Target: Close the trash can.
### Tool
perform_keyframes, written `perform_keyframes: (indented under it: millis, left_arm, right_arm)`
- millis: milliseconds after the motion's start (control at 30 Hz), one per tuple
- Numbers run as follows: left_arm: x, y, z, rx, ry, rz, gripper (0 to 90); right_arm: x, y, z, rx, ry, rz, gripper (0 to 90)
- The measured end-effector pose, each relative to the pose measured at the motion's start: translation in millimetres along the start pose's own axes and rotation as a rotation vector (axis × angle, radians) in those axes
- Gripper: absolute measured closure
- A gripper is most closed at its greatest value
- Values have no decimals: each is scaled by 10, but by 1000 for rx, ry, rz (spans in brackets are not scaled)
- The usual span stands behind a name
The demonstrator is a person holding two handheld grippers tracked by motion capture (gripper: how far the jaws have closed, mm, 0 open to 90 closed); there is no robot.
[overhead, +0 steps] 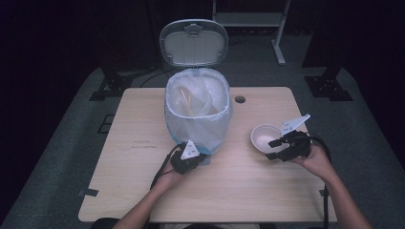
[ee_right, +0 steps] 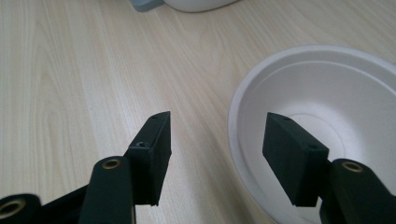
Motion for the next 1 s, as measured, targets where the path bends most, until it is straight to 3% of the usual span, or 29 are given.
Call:
perform_keyframes:
  millis: [767,1000]
  left_arm:
    - [0,3,0,1,0,1,900]
    - [0,6,-1,0,1,1,899]
  right_arm:
    - [61,-79,198,21,58,-17,426]
    - [113,-119,302,23,110,-20,462]
Point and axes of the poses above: each handheld gripper's, and its own axes: z roughly forward along the jaws, x roughly out of its underside, y roughly to its left, the point moved 7 cm from there along z, roughly forward along the jaws, and after that the axes turned 1 degree about -x, right-handed, at the moved point
